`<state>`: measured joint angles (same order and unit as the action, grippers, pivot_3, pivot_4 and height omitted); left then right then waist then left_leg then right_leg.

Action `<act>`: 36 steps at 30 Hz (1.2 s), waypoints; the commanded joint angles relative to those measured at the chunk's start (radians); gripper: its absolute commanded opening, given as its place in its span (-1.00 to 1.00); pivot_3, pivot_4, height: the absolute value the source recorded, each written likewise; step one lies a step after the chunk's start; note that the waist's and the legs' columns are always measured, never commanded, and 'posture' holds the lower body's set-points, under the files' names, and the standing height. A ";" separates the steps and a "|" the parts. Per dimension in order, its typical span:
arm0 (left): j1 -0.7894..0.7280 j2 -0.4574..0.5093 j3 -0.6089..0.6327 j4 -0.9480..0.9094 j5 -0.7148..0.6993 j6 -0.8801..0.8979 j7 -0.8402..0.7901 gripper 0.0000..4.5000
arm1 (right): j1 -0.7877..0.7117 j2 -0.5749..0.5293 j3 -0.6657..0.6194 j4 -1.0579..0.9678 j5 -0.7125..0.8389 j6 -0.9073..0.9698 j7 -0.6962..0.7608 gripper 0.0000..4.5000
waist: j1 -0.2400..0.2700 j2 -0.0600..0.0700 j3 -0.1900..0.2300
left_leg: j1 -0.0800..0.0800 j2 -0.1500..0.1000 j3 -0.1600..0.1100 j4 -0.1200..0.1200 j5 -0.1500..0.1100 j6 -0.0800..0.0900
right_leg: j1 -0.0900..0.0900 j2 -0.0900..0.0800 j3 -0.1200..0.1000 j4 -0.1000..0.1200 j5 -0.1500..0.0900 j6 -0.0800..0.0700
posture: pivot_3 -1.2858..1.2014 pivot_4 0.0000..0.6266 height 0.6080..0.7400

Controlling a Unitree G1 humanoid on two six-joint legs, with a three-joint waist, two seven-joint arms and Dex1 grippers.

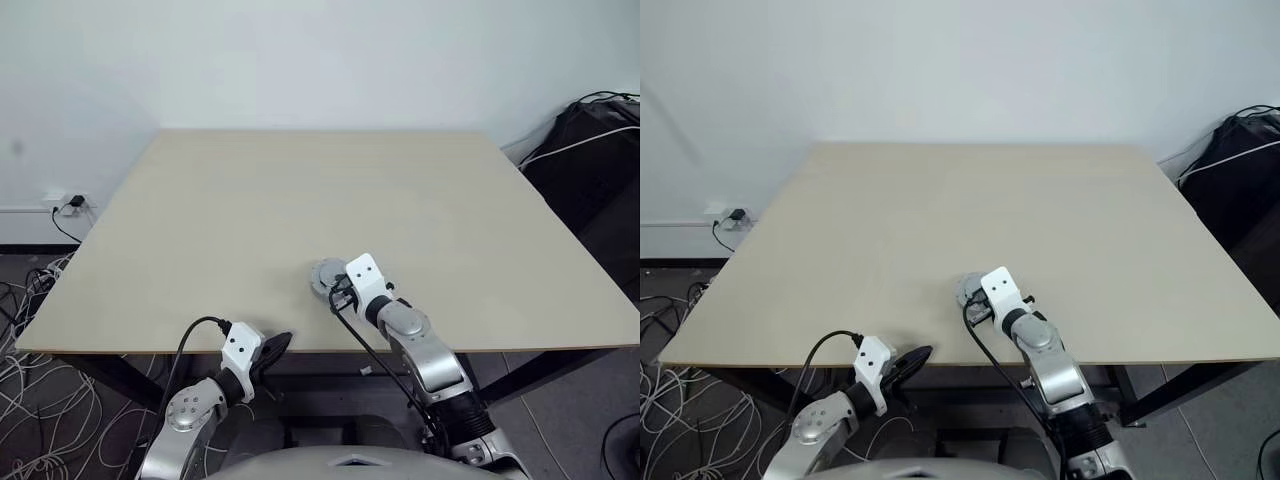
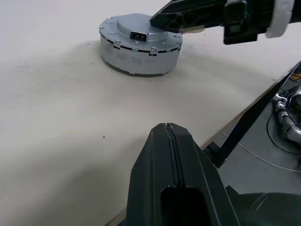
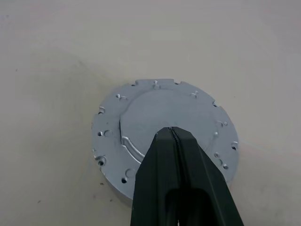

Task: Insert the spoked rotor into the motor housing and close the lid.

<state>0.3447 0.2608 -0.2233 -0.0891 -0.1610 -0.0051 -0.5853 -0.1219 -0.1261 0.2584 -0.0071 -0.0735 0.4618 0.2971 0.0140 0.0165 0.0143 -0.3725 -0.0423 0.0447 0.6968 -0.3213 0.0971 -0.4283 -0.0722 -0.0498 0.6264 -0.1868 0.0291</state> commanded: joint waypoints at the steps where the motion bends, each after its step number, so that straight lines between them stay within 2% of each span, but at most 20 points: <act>1: -0.016 0.007 0.011 -0.049 -0.013 -0.003 -0.003 -1.00 | -0.020 0.013 0.000 0.020 0.002 -0.017 -0.007 -0.99 | 0.000 0.000 0.000 | 0.000 0.000 0.000 0.000 0.000 0.000 | 0.000 0.000 0.000 0.000 0.000 0.000 | 0.03 -1.00 1.00; 5: -0.019 0.008 0.012 -0.043 -0.011 -0.012 -0.006 -1.00 | -0.009 0.015 -0.004 -0.035 0.033 -0.006 0.026 -0.99 | 0.000 0.000 0.000 | 0.000 0.000 0.000 0.000 0.000 0.000 | 0.000 0.000 0.000 0.000 0.000 0.000 | 0.03 -1.00 1.00; 9: -0.019 0.006 0.012 -0.039 -0.009 -0.017 -0.006 -1.00 | -0.005 -0.029 0.010 -0.122 0.060 -0.029 0.107 -0.99 | 0.000 0.001 0.001 | 0.000 0.000 0.000 0.000 0.000 0.000 | 0.000 0.000 0.000 0.000 0.000 0.000 | 0.03 -1.00 1.00; 10: -0.020 0.005 0.012 -0.040 -0.009 -0.016 -0.006 -1.00 | -0.008 -0.045 0.017 -0.132 0.059 -0.039 0.125 -0.91 | 0.000 0.001 0.001 | 0.000 0.000 0.000 0.000 0.000 0.000 | 0.000 0.000 0.000 0.000 0.000 0.000 | 0.03 -1.00 1.00; 12: -0.023 0.004 0.011 -0.040 -0.010 -0.013 -0.006 -1.00 | -0.015 -0.067 0.024 -0.137 0.060 -0.052 0.151 -0.72 | 0.000 0.001 0.001 | 0.000 0.000 0.000 0.000 0.000 0.000 | 0.000 0.000 0.000 0.000 0.000 0.000 | 0.03 -1.00 1.00; 23: -0.018 0.001 0.008 -0.051 -0.009 -0.009 0.000 -1.00 | -0.089 -0.084 0.029 0.009 0.049 -0.116 0.185 0.90 | 0.001 0.001 0.001 | 0.000 0.000 0.000 0.000 0.000 0.000 | 0.000 0.000 0.000 0.000 0.000 0.000 | 0.03 -1.00 1.00; 24: -0.015 0.001 0.007 -0.057 -0.009 -0.006 0.002 -1.00 | -0.097 -0.079 0.028 0.024 0.049 -0.121 0.182 0.99 | 0.001 0.001 0.001 | 0.000 0.000 0.000 0.000 0.000 0.000 | 0.000 0.000 0.000 0.000 0.000 0.000 | 0.03 -1.00 1.00; 36: -0.002 0.002 0.008 -0.091 -0.009 0.018 0.021 -1.00 | -0.159 -0.053 -0.008 0.152 0.062 -0.146 0.157 0.99 | 0.001 0.001 0.001 | -0.001 0.000 0.000 0.000 0.000 0.000 | -0.001 -0.001 0.001 0.000 0.000 0.000 | 0.03 -1.00 1.00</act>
<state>0.3466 0.2644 -0.2152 -0.1258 -0.1608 0.0170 -0.5670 -0.2549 -0.1834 0.2782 0.1495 -0.0264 0.3354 0.4580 0.0153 0.0177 0.0152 -0.3731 -0.0424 0.0447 0.6966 -0.3216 0.0973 -0.4292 -0.0727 -0.0491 0.6263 -0.1866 0.0285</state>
